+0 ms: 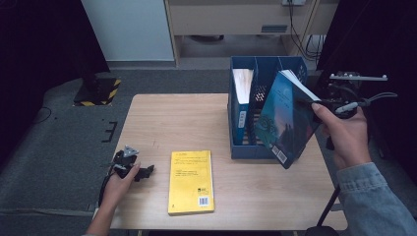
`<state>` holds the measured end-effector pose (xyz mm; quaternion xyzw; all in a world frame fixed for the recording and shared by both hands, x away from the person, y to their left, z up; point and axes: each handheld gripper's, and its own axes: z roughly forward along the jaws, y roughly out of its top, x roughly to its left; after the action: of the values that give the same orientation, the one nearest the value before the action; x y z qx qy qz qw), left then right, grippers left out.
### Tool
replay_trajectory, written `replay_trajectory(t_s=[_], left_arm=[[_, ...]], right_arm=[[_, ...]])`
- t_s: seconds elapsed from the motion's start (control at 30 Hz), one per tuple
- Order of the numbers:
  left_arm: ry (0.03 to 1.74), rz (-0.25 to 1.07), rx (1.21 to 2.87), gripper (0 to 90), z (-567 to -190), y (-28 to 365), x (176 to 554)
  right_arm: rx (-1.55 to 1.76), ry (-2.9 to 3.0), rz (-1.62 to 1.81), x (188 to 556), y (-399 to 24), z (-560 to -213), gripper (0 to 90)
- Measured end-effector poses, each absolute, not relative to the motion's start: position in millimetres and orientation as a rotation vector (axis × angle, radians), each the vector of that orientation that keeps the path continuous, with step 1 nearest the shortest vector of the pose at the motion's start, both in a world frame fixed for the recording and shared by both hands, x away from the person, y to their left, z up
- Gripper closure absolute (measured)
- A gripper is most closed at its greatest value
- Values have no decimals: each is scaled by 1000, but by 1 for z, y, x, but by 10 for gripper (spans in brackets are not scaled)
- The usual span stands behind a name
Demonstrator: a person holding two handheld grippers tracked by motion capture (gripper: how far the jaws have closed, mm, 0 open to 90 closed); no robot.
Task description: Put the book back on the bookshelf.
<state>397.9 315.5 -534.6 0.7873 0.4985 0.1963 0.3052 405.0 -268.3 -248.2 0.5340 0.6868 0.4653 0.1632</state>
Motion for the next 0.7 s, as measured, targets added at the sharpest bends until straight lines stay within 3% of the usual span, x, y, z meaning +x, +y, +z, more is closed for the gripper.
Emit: replay_trajectory(t_s=[0.7], left_arm=[[1323,523,2072,0,-535,315,397]], right_arm=[[1594,1924,1278,435,-265,-251,722]])
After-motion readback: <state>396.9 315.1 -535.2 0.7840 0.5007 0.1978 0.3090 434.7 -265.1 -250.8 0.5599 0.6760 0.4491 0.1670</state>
